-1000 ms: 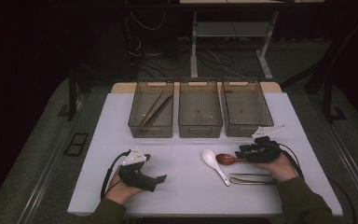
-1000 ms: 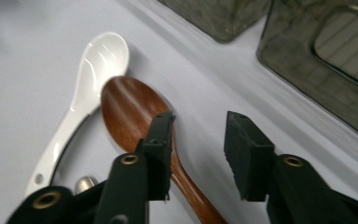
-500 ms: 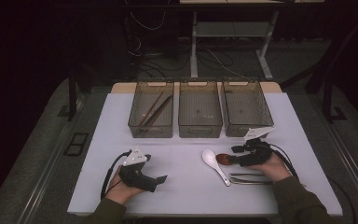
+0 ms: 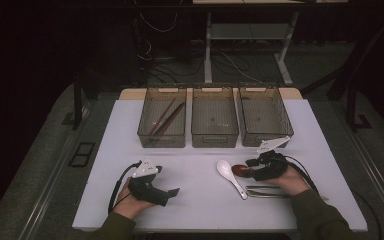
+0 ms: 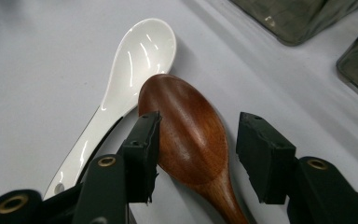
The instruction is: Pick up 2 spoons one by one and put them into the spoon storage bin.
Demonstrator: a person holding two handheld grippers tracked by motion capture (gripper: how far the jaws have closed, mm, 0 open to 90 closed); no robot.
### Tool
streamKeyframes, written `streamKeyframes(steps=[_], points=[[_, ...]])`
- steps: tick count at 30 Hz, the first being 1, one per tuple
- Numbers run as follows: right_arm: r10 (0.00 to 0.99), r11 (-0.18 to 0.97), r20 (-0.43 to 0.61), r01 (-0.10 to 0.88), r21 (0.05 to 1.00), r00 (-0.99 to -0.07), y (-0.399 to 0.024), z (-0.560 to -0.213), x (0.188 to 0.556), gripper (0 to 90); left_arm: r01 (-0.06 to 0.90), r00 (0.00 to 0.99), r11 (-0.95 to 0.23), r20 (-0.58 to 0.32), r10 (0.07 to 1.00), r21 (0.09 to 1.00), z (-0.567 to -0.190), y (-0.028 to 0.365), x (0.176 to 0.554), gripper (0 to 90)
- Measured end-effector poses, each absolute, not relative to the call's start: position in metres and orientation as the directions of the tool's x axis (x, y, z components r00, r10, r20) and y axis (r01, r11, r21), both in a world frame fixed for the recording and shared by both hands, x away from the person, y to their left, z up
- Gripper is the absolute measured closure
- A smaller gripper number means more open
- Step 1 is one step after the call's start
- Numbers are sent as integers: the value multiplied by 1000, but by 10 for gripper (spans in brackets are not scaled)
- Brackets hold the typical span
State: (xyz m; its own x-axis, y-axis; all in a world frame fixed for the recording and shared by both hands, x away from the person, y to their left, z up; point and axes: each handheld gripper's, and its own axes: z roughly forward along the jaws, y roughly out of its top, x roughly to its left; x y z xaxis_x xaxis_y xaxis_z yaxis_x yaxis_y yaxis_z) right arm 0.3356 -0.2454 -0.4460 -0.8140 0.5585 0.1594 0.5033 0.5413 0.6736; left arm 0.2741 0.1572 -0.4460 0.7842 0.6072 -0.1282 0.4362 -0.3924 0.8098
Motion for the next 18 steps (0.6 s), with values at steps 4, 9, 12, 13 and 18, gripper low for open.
streamKeyframes(steps=[4, 9, 12, 13, 18], points=[[546, 568, 137, 485, 665, -827, -244, -447, 334, 526, 436, 785, -394, -128, 606, 809, -446, 157, 274, 0], [518, 591, 128, 463, 660, -845, -242, -447, 331, 571, 436, 786, -396, -127, 605, 808, -446, 157, 274, 0], [501, 605, 119, 445, 660, -857, -242, -447, 330, 596, 434, 787, -397, -126, 604, 808, -446, 157, 274, 0], [496, 609, 115, 439, 660, -861, -242, -447, 330, 604, 434, 788, -398, -126, 603, 808, -446, 157, 274, 0], [480, 624, 106, 424, 657, -871, -242, -446, 328, 655, 434, 789, -400, -125, 602, 808, -446, 157, 274, 0]])
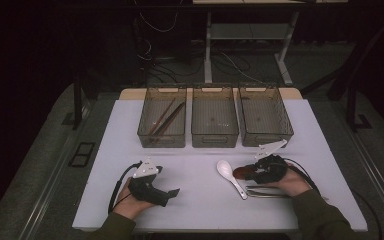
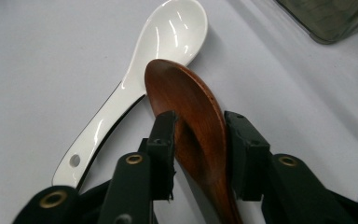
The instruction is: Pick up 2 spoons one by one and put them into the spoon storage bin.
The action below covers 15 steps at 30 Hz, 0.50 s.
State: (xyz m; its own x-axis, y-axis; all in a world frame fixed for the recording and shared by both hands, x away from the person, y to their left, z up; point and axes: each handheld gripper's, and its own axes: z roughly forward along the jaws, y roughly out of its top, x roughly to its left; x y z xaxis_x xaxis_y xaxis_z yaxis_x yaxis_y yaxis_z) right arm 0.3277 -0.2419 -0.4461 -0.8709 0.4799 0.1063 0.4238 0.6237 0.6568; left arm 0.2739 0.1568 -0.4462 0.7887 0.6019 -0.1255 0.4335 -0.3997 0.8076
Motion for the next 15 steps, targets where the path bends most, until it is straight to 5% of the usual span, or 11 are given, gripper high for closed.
streamKeyframes(steps=[9, 15], points=[[454, 631, 117, 411, 658, -883, -244, -445, 327, 795, 435, 788, -401, -126, 603, 806, -447, 157, 274, 0], [448, 633, 119, 409, 658, -886, -244, -444, 327, 812, 428, 791, -403, -120, 599, 809, -447, 159, 273, 0]])
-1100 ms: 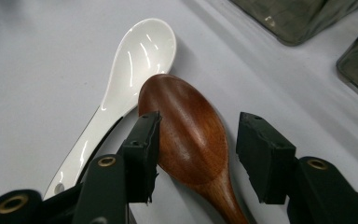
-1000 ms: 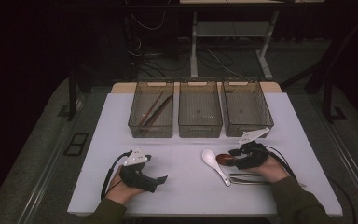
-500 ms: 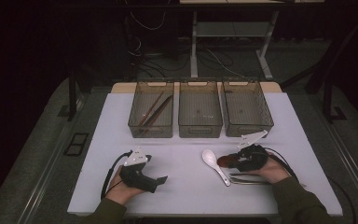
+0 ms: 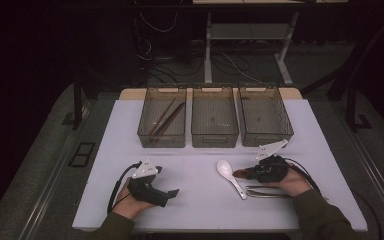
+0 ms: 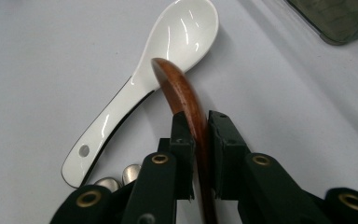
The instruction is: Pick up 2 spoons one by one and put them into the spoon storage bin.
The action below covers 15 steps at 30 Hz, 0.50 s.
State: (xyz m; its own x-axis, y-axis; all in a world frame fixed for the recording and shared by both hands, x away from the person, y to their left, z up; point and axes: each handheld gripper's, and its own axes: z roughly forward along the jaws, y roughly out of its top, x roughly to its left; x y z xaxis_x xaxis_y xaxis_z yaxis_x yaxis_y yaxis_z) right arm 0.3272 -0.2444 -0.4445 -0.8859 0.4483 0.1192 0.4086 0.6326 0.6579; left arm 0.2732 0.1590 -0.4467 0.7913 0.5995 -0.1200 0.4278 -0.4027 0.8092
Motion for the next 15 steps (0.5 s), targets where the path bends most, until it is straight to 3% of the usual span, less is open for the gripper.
streamKeyframes(steps=[15], points=[[477, 575, 116, 409, 708, -871, -253, -434, 331, 814, 432, 789, -395, -128, 601, 811, -447, 163, 275, 0]])
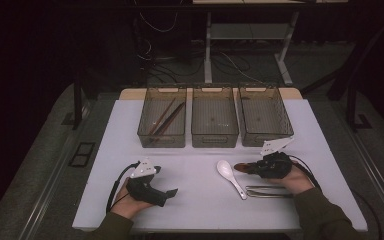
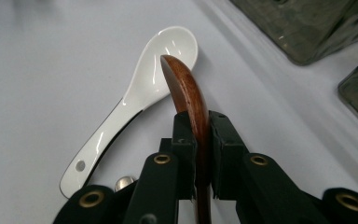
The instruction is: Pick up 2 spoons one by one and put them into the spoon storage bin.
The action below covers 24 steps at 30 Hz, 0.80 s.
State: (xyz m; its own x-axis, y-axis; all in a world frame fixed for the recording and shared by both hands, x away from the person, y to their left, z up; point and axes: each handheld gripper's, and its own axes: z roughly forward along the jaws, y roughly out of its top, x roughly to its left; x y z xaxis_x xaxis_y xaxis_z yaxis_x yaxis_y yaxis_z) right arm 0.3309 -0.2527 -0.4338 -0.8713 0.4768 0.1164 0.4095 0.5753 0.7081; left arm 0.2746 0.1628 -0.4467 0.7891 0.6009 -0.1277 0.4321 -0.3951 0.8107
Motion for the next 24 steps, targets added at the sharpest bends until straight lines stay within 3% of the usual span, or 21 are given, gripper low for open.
streamKeyframes(steps=[24], points=[[546, 504, 121, 441, 742, -829, -240, -405, 345, 814, 432, 791, -391, -133, 597, 813, -447, 161, 277, 0]])
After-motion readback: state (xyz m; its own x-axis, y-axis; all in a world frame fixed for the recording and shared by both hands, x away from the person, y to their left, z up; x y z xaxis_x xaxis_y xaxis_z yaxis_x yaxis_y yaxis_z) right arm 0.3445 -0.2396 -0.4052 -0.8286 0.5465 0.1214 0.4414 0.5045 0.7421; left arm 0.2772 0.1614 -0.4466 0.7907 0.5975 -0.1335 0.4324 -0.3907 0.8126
